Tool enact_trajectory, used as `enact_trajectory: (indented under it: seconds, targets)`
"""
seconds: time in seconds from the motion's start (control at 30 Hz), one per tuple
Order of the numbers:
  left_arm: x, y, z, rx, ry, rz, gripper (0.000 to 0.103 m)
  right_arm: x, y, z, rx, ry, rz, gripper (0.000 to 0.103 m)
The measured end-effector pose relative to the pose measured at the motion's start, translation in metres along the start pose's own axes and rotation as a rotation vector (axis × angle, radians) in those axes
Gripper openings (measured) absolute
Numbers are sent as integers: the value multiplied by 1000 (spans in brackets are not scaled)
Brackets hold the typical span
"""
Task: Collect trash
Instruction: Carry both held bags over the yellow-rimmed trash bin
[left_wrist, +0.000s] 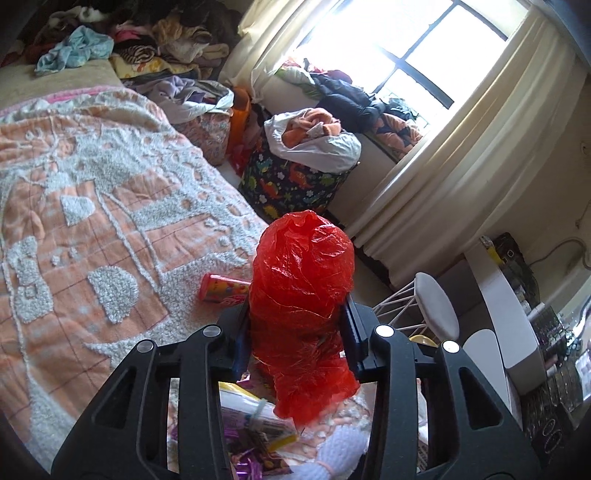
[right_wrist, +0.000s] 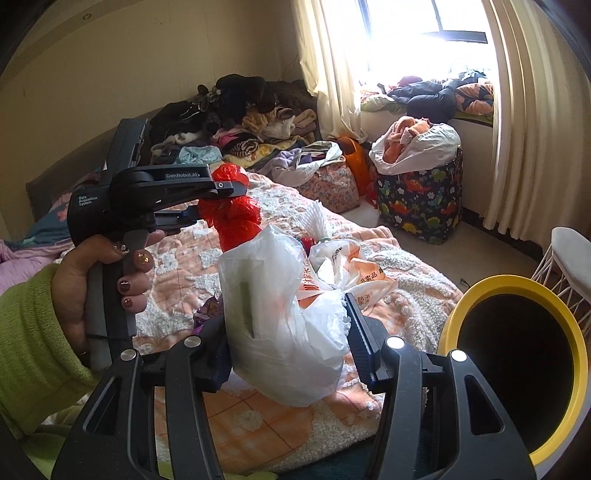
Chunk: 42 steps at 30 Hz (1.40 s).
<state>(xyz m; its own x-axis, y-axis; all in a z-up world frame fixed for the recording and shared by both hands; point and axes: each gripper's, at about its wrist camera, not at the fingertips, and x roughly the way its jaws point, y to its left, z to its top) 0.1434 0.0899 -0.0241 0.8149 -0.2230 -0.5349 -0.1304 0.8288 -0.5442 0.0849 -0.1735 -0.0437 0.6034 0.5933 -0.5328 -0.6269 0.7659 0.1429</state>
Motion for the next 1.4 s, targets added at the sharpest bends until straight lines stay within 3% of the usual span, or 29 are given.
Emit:
enact_trajectory:
  seconds: [0.7,1.4]
  targets:
    - [9,-74,-18,132,29,-50,32,-44,-43,-2,99,-95,-40,50]
    - [41,-148,-50,271,92,-114,32,-86,-110,-11,260,-153,-150,50]
